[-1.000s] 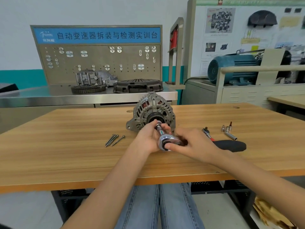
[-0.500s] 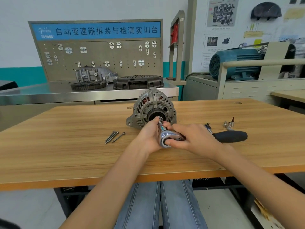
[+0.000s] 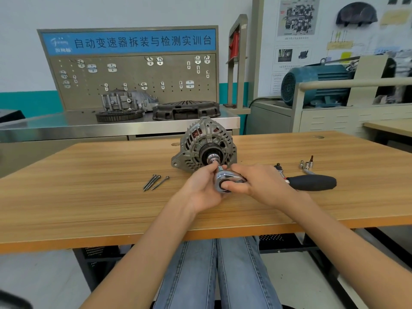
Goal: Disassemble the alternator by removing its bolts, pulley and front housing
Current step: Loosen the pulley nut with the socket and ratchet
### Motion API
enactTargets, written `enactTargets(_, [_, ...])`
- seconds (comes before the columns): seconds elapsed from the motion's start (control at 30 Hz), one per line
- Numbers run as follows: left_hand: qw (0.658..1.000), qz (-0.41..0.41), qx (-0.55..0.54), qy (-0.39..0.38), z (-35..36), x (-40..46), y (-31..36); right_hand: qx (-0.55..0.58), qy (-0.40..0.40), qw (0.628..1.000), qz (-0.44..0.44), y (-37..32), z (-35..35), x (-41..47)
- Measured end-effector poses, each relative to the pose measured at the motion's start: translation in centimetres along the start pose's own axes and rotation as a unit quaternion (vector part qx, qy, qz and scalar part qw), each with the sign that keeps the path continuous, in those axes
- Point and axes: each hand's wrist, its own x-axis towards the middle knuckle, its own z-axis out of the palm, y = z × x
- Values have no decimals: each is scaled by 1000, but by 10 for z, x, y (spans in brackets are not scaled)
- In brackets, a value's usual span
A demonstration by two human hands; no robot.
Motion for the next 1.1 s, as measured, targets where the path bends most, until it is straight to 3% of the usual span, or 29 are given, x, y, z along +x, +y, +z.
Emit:
enactTargets(0.13, [999,-16,22,-18,-7,1,2,-30,6,1000,-8,-2,3,-6])
enactTargets(0.4, [992,-26,-7,-122,-31,8,1,-42,8,998,-40,-5,4,-12])
enactTargets(0.6, [994,-27,-5,-101,-31,10,0,-79,-71,991,-85,-1,-15,2])
enactTargets(0.83, [994,-40,-16,-102,-28,9,-1,-233,-154,941,-192,-10,-41,28])
enactTargets(1.1, [994,-49,-19,-94,-21,5,-2,-195,-162,949,-186,-5,-38,42])
